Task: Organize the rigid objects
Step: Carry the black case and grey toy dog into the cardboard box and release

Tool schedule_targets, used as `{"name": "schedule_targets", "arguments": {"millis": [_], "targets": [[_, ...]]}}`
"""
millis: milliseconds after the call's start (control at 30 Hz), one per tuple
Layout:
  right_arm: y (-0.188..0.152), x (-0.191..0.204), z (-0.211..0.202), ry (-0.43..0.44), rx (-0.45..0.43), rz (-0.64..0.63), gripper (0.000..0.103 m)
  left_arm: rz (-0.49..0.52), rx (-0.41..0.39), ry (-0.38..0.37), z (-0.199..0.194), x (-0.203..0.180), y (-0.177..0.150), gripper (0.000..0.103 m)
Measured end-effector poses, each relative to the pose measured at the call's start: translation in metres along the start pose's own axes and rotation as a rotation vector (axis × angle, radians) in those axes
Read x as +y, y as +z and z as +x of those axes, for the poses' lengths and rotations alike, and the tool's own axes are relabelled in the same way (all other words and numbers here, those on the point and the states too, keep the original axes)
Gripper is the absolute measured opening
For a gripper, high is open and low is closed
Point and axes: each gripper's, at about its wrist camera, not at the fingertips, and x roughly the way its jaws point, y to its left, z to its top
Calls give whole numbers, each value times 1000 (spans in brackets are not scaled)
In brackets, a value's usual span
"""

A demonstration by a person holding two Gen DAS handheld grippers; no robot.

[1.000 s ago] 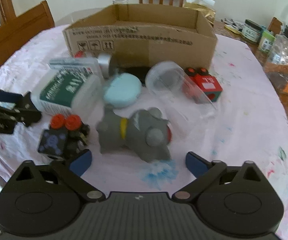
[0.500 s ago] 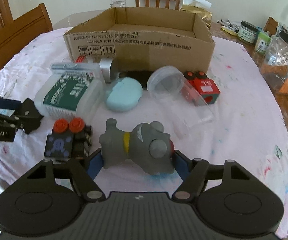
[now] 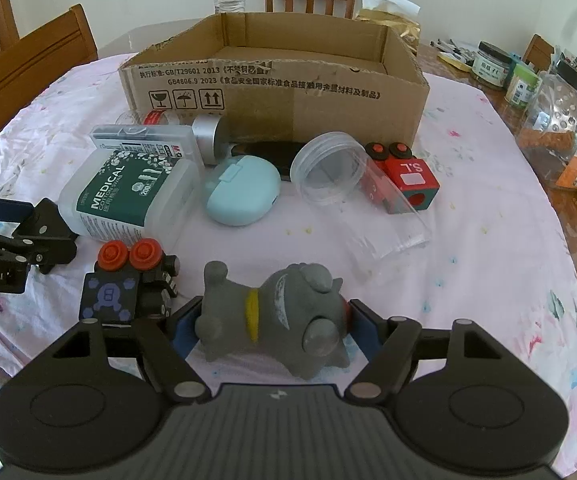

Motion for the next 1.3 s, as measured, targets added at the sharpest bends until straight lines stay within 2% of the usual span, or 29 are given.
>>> {"name": "schedule_targets", "arguments": {"millis": [400, 767, 933, 1100, 1300], "targets": [[7, 4, -10, 1, 17, -45, 78, 72, 57, -45, -8, 4, 8, 69], [17, 2, -22, 2, 35, -75, 77, 182, 72, -89, -29, 9, 32, 69], [31, 2, -42, 4, 15, -81, 77, 253, 40, -134, -51, 10, 54, 69], [54, -2, -58, -19, -31, -54, 77, 319, -30, -177, -66, 9, 86, 69], [91, -12, -64, -9, -83, -46, 77, 351, -102, -187, -67, -2, 125, 69]]}}
